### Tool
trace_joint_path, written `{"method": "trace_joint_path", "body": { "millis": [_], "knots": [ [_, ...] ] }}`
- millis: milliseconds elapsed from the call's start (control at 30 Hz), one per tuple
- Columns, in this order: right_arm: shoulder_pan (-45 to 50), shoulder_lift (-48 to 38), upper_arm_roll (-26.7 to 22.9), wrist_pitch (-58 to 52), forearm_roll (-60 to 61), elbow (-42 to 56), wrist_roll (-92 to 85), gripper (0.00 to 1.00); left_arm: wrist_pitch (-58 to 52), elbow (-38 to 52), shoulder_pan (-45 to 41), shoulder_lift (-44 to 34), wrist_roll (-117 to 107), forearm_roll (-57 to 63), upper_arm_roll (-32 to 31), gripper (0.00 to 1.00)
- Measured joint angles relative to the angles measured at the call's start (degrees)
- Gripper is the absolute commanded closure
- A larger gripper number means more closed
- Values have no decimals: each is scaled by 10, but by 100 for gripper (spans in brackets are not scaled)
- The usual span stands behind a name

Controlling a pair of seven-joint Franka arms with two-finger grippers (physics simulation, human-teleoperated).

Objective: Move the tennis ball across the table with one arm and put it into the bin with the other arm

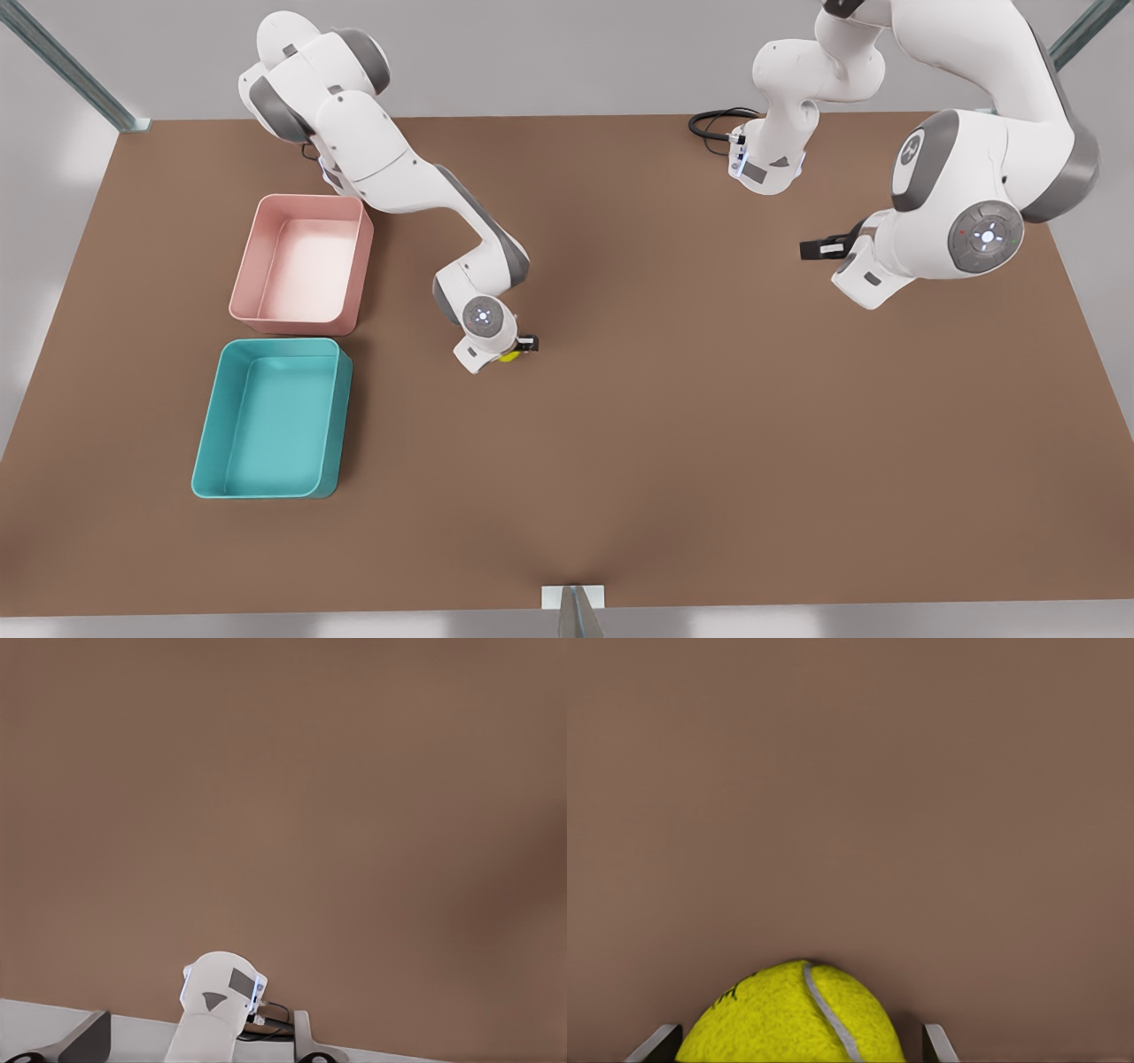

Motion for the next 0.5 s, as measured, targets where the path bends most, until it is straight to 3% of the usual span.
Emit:
{"method": "trace_joint_path", "body": {
  "millis": [267, 367, 433, 500],
  "knots": [
    [-1, -3, 1, 3, 1, -1, 9, 1, 0, -1, 0, -1, -4, 0, 0, 0],
    [-3, -2, 1, 5, 1, -1, 12, 7, 0, -1, 0, 0, -6, 0, 0, 0],
    [-4, -1, 1, 7, 1, -2, 13, 22, 0, -1, 0, 0, -7, 0, 0, 0],
    [-5, -1, 1, 8, 2, 1, 14, 26, 0, -1, 0, 0, -7, 0, 0, 0]
  ]
}}
